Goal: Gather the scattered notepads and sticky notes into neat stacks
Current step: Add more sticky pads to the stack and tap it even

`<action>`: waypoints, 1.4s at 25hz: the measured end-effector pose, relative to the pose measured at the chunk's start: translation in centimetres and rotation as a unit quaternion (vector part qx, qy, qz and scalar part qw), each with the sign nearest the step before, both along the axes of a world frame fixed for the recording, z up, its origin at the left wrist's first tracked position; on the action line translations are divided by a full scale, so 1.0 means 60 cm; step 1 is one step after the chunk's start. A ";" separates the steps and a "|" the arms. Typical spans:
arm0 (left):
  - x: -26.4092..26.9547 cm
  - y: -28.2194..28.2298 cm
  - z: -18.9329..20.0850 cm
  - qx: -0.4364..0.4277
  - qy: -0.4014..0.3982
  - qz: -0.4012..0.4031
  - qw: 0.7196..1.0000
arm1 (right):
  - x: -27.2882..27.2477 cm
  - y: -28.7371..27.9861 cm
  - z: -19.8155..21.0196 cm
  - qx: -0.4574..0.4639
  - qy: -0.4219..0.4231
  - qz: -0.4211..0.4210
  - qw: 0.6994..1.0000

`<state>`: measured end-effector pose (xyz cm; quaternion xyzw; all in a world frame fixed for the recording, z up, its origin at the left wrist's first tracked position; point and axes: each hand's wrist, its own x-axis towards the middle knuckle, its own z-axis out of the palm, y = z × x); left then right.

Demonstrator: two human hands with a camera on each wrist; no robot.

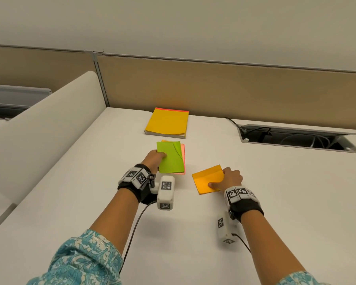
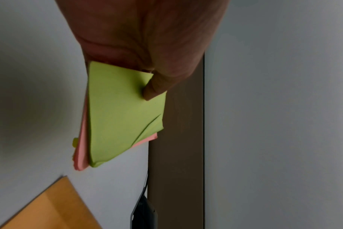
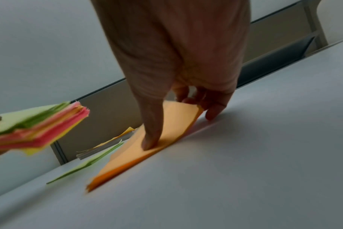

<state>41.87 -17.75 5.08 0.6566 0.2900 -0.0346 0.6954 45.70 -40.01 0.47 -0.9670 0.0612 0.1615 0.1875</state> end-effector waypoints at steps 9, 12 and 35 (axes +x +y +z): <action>-0.027 -0.030 -0.032 -0.005 0.007 -0.038 0.999 | -0.030 0.017 0.124 0.296 -0.131 0.156 0.933; -0.034 -0.050 -0.038 -0.044 0.006 -0.047 0.998 | -0.044 0.052 0.114 0.265 -0.103 0.199 0.938; -0.077 -0.105 -0.071 0.092 -0.138 -0.110 0.980 | -0.090 0.057 0.002 0.342 -0.009 0.134 0.930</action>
